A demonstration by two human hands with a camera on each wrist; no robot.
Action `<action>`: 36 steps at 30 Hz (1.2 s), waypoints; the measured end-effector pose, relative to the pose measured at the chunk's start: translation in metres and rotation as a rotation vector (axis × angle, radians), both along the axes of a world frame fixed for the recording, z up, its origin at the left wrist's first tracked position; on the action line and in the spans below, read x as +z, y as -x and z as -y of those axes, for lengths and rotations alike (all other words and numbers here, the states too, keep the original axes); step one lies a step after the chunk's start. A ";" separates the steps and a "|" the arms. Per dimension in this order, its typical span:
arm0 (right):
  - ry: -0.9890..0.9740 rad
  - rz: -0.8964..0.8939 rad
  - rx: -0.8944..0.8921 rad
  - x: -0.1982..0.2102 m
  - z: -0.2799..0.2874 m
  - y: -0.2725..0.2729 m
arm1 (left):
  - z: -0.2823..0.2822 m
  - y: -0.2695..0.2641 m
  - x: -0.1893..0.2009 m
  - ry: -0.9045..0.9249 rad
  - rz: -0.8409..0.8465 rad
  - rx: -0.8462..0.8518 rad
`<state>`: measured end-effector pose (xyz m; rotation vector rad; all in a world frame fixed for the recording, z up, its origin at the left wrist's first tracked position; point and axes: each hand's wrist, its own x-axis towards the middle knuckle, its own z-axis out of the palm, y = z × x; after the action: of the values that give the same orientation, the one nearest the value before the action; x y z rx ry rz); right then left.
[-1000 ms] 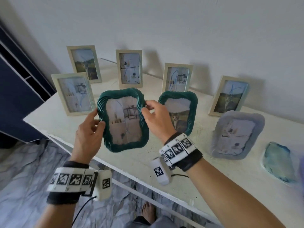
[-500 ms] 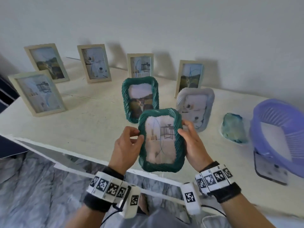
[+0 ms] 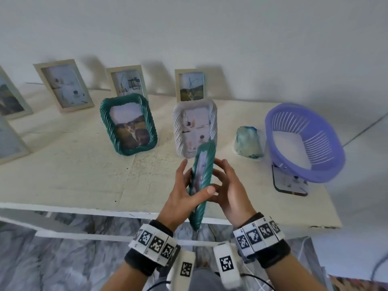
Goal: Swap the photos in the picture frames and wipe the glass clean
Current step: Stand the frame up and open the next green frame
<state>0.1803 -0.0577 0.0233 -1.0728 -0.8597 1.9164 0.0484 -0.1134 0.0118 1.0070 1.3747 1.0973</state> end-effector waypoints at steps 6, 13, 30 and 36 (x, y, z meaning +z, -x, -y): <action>0.053 0.061 -0.046 0.001 -0.009 -0.026 | 0.008 -0.006 -0.003 -0.066 0.146 -0.058; -0.215 0.574 -0.162 -0.022 -0.023 -0.070 | 0.006 0.009 -0.029 -0.021 0.162 0.245; -0.745 1.109 0.142 -0.058 -0.038 -0.089 | -0.020 -0.012 -0.061 0.128 -0.816 0.157; -0.886 1.323 0.413 -0.053 -0.050 -0.083 | -0.030 -0.020 -0.056 0.219 -0.910 0.019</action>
<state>0.2631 -0.0079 -0.0294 -1.5357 -2.4633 0.5967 0.0686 -0.0837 -0.0440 1.3995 2.1615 0.4585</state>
